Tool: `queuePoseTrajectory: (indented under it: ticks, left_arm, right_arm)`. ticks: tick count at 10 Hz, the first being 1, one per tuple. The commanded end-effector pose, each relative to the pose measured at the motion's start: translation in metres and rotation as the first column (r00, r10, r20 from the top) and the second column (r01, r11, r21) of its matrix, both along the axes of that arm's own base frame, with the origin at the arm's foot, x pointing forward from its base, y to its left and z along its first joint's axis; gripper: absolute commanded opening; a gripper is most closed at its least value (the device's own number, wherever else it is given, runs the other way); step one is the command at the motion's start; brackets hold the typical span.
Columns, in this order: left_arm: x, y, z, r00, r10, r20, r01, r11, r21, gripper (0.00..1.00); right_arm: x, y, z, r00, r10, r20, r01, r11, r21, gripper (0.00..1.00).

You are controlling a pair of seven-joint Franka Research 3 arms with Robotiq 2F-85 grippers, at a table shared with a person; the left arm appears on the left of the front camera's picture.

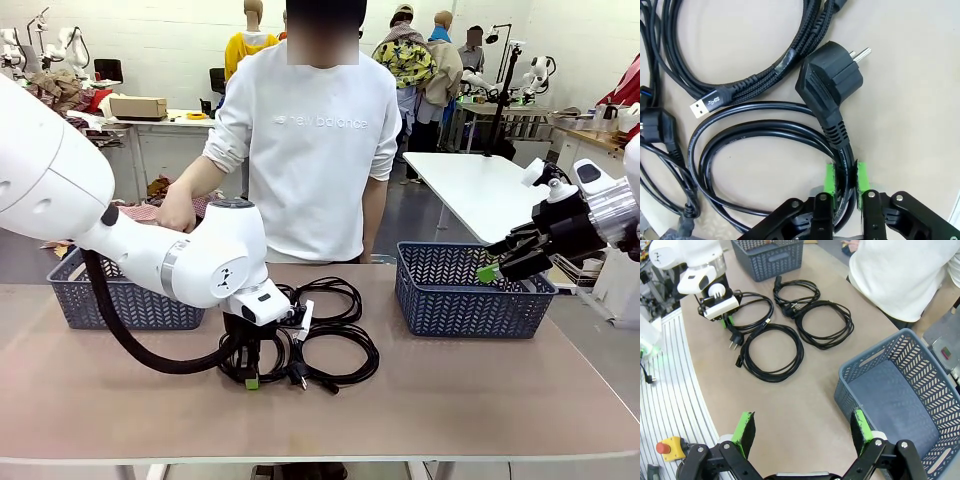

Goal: Organize the cables according to human instructions.
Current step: Pick up a bundle of cables and place it in the basket indicated by the human.

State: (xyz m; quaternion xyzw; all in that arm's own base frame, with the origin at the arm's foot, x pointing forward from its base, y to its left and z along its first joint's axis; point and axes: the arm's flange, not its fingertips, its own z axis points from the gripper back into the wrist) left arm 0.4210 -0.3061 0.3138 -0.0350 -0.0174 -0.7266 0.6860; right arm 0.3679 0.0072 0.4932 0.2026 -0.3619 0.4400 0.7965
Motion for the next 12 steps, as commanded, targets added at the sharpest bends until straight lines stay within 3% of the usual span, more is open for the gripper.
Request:
queuePoseTrajectory:
  ticks: [1,2,3,5,9,12]
  left_arm:
    - [-0.004,0.001,0.011,1.0,-0.004,-0.01,0.004,1.0,0.017,0.0]
    - [-0.006,0.0,0.015,1.0,-0.005,-0.008,0.005,1.0,0.028,0.06]
    - [-0.008,-0.001,0.018,1.0,-0.002,-0.004,0.002,0.999,0.036,0.0]
    - [-0.012,-0.003,0.033,0.999,0.033,0.03,-0.035,0.999,0.038,0.0]
    - [0.005,-0.001,0.114,0.975,0.06,0.212,-0.073,0.996,0.054,0.0]
    - [0.032,0.03,0.175,0.957,0.095,0.274,-0.111,0.993,0.041,0.0]
  right_arm:
    - [0.003,-0.001,0.0,1.0,0.019,0.022,-0.019,1.0,0.015,1.0]
    - [0.003,-0.001,0.0,1.0,0.019,0.022,-0.019,1.0,0.015,1.0]
    - [0.003,-0.001,0.0,1.0,0.019,0.022,-0.019,1.0,0.015,1.0]
    - [0.003,-0.001,0.0,1.0,0.019,0.022,-0.019,1.0,0.015,1.0]
    - [0.003,-0.001,0.0,1.0,0.019,0.022,-0.019,1.0,0.015,1.0]
    - [0.003,-0.001,0.0,1.0,0.019,0.022,-0.019,1.0,0.015,1.0]
